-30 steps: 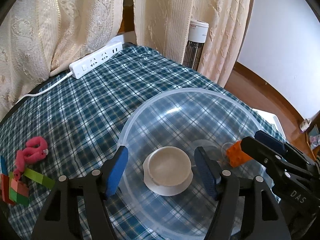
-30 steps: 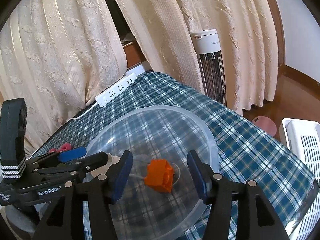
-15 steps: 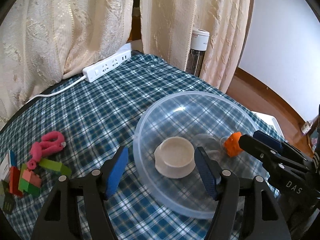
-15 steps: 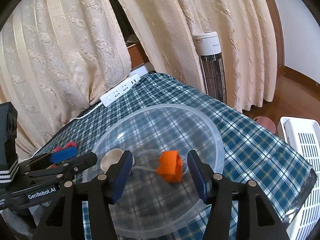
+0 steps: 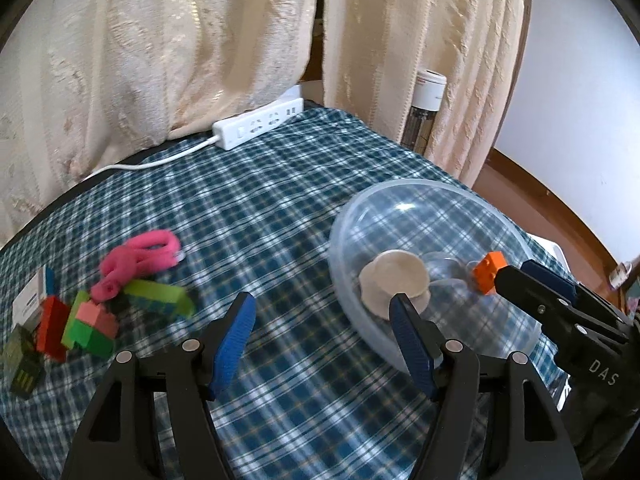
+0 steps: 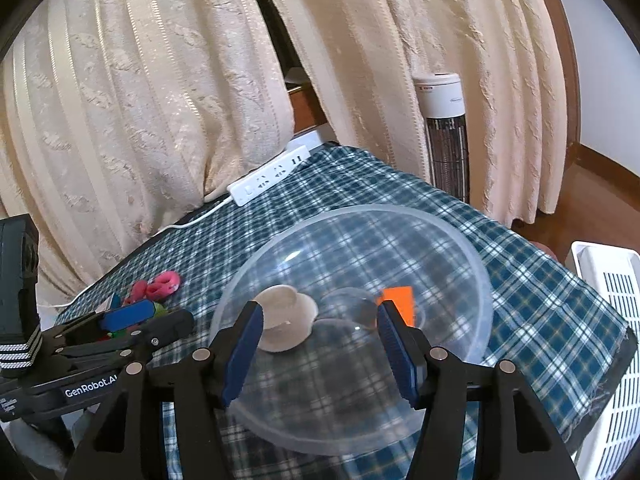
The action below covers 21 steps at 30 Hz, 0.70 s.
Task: Organize objects
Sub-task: 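Withdraw both grippers from the bowl back toward the blocks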
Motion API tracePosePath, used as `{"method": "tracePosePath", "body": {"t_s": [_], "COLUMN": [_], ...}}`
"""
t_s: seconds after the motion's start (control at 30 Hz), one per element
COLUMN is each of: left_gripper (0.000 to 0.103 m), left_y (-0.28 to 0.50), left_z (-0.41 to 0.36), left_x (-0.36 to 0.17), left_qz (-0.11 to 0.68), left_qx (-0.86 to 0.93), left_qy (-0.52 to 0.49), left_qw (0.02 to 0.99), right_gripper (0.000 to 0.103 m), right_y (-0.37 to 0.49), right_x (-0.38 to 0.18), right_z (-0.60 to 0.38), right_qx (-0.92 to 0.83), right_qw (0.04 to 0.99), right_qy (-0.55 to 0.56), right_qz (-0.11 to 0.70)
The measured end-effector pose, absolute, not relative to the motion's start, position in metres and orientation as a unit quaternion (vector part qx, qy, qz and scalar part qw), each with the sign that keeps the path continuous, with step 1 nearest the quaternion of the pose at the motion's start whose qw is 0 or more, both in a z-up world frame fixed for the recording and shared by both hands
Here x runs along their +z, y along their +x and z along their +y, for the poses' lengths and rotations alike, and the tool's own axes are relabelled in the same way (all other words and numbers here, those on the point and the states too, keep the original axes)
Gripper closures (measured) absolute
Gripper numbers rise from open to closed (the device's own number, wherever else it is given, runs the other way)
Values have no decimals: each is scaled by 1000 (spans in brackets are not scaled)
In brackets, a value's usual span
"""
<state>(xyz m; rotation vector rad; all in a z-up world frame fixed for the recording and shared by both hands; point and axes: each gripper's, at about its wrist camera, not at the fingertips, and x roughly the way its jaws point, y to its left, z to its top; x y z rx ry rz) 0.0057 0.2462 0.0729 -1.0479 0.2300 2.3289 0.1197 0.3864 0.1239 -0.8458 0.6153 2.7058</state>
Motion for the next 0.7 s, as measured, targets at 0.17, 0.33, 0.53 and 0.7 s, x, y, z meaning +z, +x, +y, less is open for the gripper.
{"method": "tracePosePath", "body": {"t_s": [0.17,0.33,0.53,0.7], "left_gripper": [31,30,30,30], "left_y": [6,5,2,-4], "left_z": [222,199,169,141], "left_x": [73,72,66,59], "left_qz": [75,65,52,41], "left_qx": [876,881,885,888], "left_qy": [-393,-394,-400,-408], "left_qw": [270,254,233,208], "right_gripper": [36,35,33,32], "right_y": [117,113,106,101], "right_x": [126,128,131,131], "right_z": [371,355,336,320], "right_qx": [928,930,932,933], "right_qw": [111,101,89,79], "right_qy": [-292,-295,-301,-307], "right_qz": [204,195,182,172]}}
